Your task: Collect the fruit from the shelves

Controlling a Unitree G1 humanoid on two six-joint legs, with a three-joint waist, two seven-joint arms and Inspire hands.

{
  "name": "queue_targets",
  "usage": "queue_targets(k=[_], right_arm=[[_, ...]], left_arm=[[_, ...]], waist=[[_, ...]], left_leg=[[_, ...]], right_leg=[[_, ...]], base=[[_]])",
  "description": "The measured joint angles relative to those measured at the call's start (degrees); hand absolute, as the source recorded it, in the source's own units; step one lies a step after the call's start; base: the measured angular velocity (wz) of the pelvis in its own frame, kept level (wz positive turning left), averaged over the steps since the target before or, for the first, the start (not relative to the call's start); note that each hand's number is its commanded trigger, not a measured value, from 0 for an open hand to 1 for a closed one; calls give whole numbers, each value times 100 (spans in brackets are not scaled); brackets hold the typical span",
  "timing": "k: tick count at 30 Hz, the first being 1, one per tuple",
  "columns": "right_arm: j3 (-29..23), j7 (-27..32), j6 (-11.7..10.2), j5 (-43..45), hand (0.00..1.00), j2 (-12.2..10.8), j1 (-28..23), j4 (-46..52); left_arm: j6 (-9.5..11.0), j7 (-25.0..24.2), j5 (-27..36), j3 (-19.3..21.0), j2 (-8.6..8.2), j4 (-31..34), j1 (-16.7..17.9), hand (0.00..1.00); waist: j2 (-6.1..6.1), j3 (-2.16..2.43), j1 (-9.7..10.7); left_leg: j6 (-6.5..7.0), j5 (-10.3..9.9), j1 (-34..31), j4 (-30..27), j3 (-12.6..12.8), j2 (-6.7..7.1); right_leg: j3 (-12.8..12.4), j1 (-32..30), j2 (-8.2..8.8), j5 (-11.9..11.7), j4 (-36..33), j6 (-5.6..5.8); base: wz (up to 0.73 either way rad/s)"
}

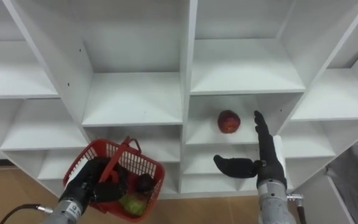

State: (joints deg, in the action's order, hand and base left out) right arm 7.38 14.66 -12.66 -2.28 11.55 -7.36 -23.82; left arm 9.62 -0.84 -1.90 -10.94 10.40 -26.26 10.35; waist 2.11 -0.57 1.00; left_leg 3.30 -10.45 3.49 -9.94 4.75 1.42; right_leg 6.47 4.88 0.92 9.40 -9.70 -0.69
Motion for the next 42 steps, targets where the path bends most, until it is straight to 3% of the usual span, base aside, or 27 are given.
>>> queue_targets(k=[8, 11, 14, 19, 22, 28, 35, 39, 40, 42], right_arm=[[-91, -89, 32, -69, 0, 147, 653, -928], [-195, -89, 34, -137, 0, 234, 844, -1064], [-219, -92, 38, -270, 0, 281, 1232, -1449], [-268, -111, 37, -448, 0, 380, 1902, -1984], [-270, -169, 36, -452, 0, 418, 2289, -2281], [-421, -80, 43, -420, 0, 467, 2683, -2703], [-423, 168, 102, -444, 0, 655, 2997, -2726], [-430, 294, 103, -448, 0, 698, 3098, -2730], [-447, 317, 105, -442, 0, 699, 3152, -2766], [-473, 351, 108, -441, 0, 702, 3247, -2832]], left_arm=[[-16, -216, -70, 168, -13, 29, 11, 100], [-62, -240, -101, 183, -6, 18, 7, 100], [-65, -313, -110, 213, -5, -182, -62, 100], [-88, -347, -135, 302, 15, -276, -162, 100], [-95, -321, -162, 306, 37, -398, -254, 100], [-187, -318, -155, 326, 66, -699, -578, 100], [-221, -312, -145, 286, 69, -717, -661, 100], [-224, -306, -151, 286, 85, -808, -698, 100], [-225, -309, -152, 286, 84, -808, -710, 100], [-225, -313, -155, 286, 85, -810, -727, 100]], waist=[[78, 50, -71], [86, 41, -151], [121, 22, -238], [247, -52, -319], [254, -59, -341], [245, -66, -461], [251, -81, -500], [239, -128, -525], [231, -175, -547], [227, -184, -572]], left_leg=[[-1, 4, -412, -193, -142, 9], [-3, 7, -587, -266, -201, 13], [-5, 10, -740, -297, -226, 12], [-9, 22, -1164, -496, -369, 9], [-5, 23, -1358, -575, -412, 21], [2, 43, -1574, -593, -474, 33], [3, 46, -2029, -761, -486, 28], [6, 52, -2192, -801, -506, 28], [6, 52, -2200, -806, -508, 28], [6, 53, -2272, -817, -509, 28]], right_leg=[[130, -295, 15, -6, -44, -10], [176, -430, 21, -6, -96, -10], [214, -544, 23, -7, -117, -12], [394, -880, 77, -19, -205, -32], [467, -1032, 94, -21, -213, -36], [516, -1260, 106, -20, -305, -34], [531, -1677, 113, -20, -407, -35], [557, -1814, 115, -21, -419, -37], [537, -1822, 115, -22, -422, -38], [531, -1908, 114, -22, -451, -38]], base=[[9], [10], [7], [16], [8], [4], [0], [0], [0], [0]])
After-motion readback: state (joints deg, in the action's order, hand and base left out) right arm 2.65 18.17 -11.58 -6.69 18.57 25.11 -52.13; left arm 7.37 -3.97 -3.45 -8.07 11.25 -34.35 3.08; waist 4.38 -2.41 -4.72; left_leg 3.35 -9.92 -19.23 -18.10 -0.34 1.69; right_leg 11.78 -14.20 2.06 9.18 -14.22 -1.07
